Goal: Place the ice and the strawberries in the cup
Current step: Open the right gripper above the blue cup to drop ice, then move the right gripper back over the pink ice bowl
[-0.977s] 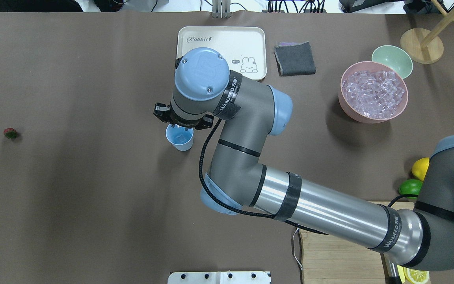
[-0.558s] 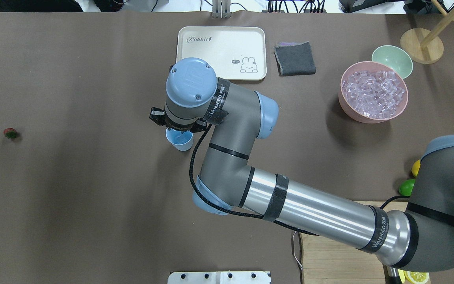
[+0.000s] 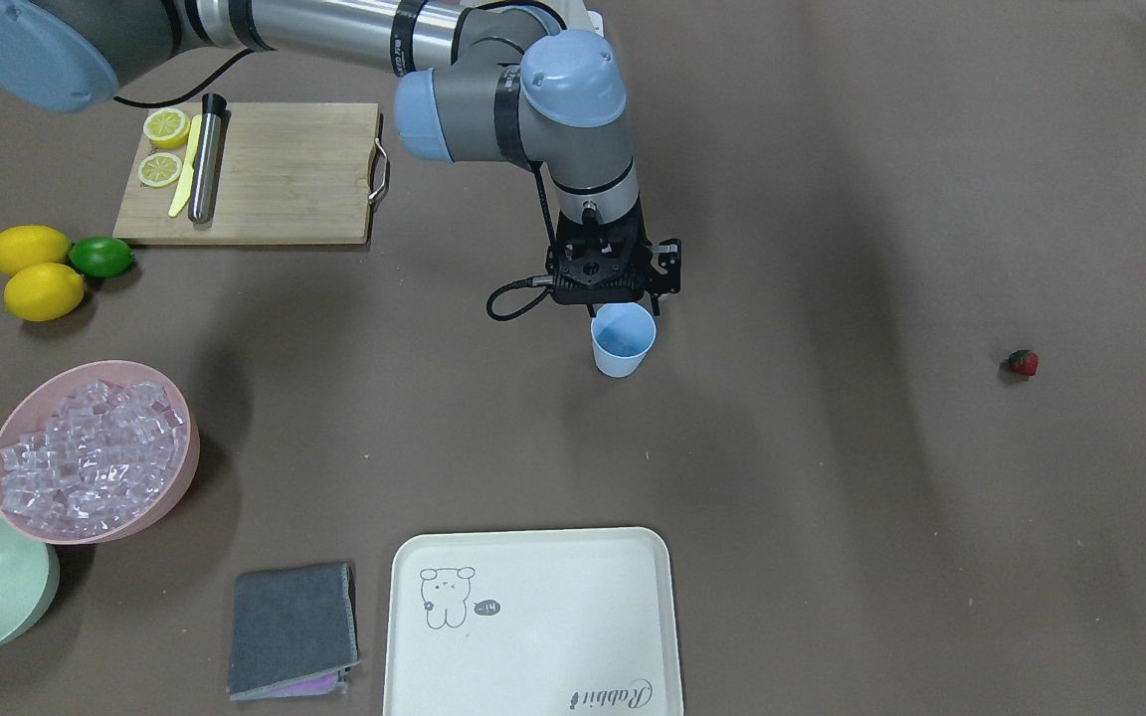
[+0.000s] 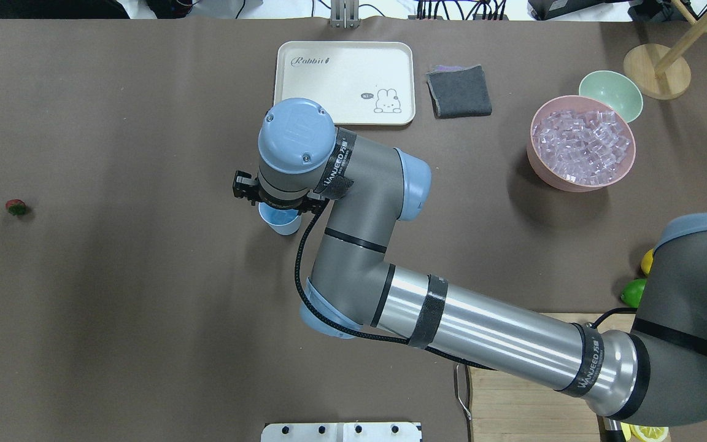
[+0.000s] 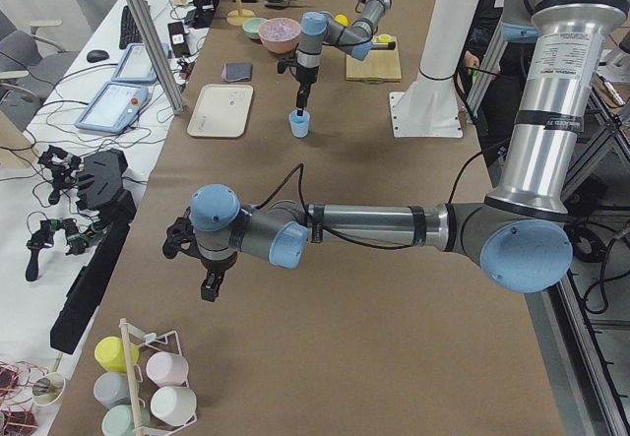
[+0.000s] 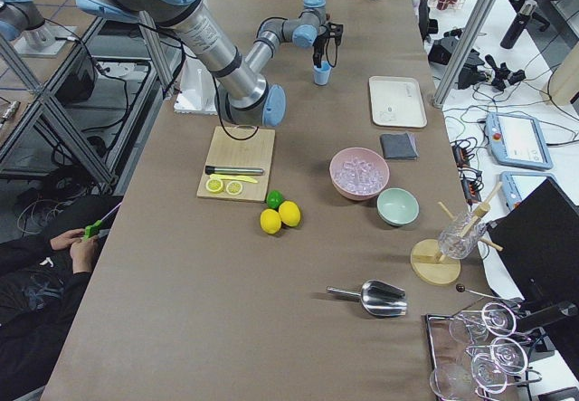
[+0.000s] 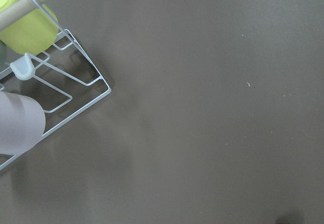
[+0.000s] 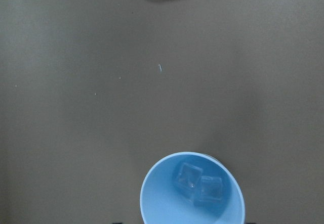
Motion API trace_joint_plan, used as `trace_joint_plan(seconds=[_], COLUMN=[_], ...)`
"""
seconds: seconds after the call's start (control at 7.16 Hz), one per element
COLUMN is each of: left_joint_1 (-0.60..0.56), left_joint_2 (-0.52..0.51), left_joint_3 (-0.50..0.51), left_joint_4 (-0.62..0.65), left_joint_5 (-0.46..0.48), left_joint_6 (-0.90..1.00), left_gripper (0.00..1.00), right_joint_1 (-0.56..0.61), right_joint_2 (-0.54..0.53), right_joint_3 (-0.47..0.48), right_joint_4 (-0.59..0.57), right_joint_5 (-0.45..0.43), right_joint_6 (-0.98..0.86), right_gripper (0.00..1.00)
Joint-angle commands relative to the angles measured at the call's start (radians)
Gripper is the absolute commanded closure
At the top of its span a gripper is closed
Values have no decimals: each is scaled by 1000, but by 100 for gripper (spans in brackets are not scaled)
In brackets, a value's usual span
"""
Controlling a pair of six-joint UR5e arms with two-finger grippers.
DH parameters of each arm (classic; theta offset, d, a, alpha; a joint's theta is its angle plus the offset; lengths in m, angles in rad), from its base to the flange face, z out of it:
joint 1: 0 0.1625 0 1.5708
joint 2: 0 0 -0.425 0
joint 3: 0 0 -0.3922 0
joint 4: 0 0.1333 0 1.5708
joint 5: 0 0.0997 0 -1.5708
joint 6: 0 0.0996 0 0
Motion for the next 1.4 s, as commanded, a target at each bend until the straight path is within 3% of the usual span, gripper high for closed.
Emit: trace_joint_plan(seconds=[0.0, 0.14, 0.42, 0.7, 1.12, 1.26], left_joint_1=[0, 0, 0, 0, 0, 0], left_joint_2=[-8, -11, -11, -13, -18, -18], left_joint_3=[3, 8, 5, -3, -9, -9], left_joint_4=[2, 2, -2, -3, -3, -3], left_joint_5=[1, 1, -1, -1, -4, -4], left_joint_6=[0, 0, -2, -8, -8, -9], left_gripper=[2, 2, 2, 2, 2, 2], right_joint_1=[20, 50, 177, 296, 527, 582], right_joint_2=[11, 9, -45, -246, -461, -486], right_joint_3=[21, 73, 207, 347, 340, 340], right_joint_4=[-3, -44, -175, -178, -186, -276], right_joint_5=[7, 18, 194, 271, 391, 394], right_joint_6=[2, 2, -15, -173, -581, -709], right_gripper=[2, 2, 2, 2, 2, 2])
